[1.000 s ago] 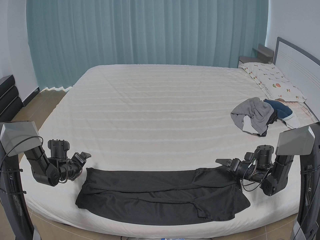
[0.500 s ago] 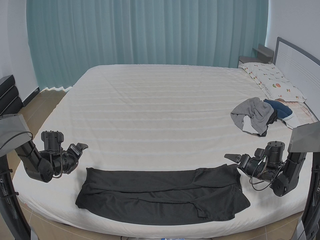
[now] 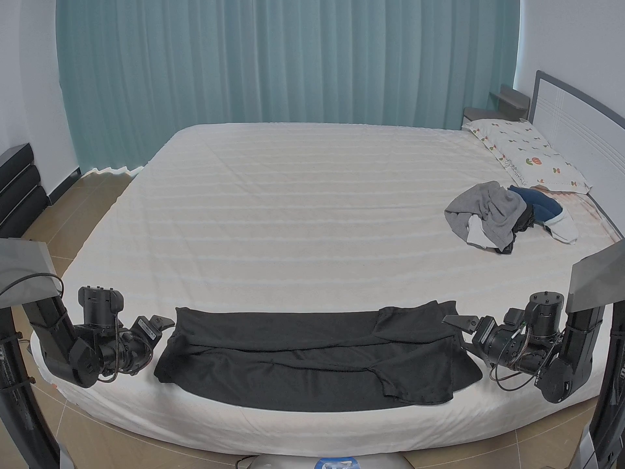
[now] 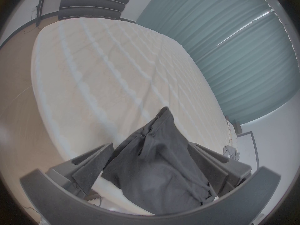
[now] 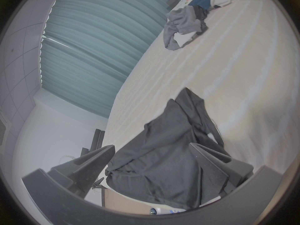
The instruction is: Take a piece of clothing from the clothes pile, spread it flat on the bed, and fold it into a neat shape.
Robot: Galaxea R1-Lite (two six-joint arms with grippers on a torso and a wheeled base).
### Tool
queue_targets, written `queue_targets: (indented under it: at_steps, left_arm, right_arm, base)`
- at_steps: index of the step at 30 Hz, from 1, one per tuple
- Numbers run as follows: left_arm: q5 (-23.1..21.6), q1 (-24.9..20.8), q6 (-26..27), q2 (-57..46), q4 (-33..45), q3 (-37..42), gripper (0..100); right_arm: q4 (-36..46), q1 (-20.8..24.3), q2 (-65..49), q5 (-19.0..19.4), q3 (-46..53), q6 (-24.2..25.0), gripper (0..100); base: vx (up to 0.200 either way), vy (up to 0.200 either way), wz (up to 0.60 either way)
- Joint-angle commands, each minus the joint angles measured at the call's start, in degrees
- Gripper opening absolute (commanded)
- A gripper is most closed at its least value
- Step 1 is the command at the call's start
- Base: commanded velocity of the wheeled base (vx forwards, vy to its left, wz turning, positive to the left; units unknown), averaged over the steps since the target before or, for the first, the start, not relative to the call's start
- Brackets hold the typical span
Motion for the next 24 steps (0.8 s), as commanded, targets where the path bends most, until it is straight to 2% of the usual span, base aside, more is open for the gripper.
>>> queue_targets:
  at_steps: [1, 5, 20, 21, 24]
  left_arm:
    - [0.03, -0.18, 2.97, 0.44, -1.78, 3.32, 100]
    - [0.64, -0.62, 7.01, 3.43, -3.80, 4.63, 100]
    - [2.05, -3.61, 7.27, 6.68, -5.03, 3.93, 100]
    - [2.67, -3.78, 7.36, 7.03, -5.03, 3.76, 0]
    - [5.92, -4.13, 7.45, 8.61, -5.73, 3.14, 0]
  right_arm:
    - [-0.67, -0.02, 1.53, 0.04, 0.77, 0.07, 100]
    - [-0.67, 0.16, 1.62, 0.04, 0.77, 0.16, 100]
    - [-0.67, 0.24, 1.71, 0.04, 0.94, 0.07, 100]
    - [-0.67, 0.16, 1.71, 0.04, 0.94, -0.01, 100]
    - [-0.67, 0.24, 1.71, 0.04, 1.03, -0.01, 100]
  base:
    - [0.000, 0.000, 0.00]
    - [0.000, 0.000, 0.00]
    - [0.000, 0.000, 0.00]
    - [0.000, 0.000, 0.00]
    - [0.000, 0.000, 0.00]
